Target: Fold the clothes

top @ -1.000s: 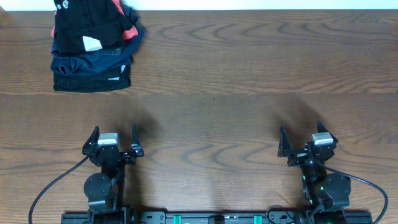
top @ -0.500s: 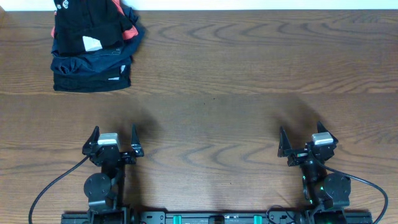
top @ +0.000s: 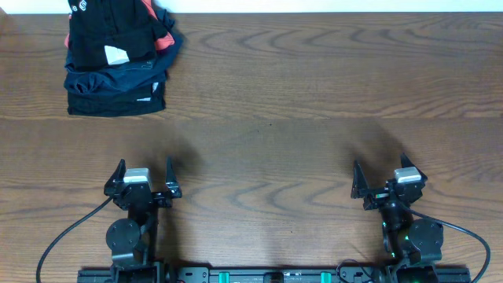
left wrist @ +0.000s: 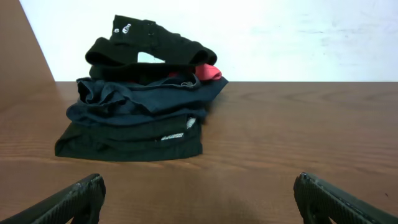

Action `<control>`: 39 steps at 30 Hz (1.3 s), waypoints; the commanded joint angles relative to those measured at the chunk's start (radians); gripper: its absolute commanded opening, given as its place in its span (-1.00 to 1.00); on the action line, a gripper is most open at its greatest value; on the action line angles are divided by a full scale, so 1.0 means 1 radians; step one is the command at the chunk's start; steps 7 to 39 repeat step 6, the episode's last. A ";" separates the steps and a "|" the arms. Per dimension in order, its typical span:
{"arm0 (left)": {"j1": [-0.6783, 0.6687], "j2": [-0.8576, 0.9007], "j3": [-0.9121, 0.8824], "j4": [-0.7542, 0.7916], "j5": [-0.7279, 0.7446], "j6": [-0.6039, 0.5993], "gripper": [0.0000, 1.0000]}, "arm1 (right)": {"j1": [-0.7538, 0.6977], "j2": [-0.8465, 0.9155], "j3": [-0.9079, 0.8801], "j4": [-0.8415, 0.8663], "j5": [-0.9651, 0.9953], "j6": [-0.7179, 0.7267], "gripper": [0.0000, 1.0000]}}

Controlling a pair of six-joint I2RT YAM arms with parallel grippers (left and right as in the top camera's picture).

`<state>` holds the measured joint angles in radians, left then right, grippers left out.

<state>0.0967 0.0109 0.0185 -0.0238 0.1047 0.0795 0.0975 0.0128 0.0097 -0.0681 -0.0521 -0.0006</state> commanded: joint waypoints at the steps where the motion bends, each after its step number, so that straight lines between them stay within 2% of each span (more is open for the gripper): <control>1: 0.004 -0.006 -0.014 -0.039 0.014 0.006 0.96 | 0.017 -0.008 -0.004 -0.002 -0.004 0.003 0.98; 39: 0.004 -0.006 -0.014 -0.039 0.014 0.006 0.96 | 0.017 -0.008 -0.004 -0.002 -0.004 0.003 0.99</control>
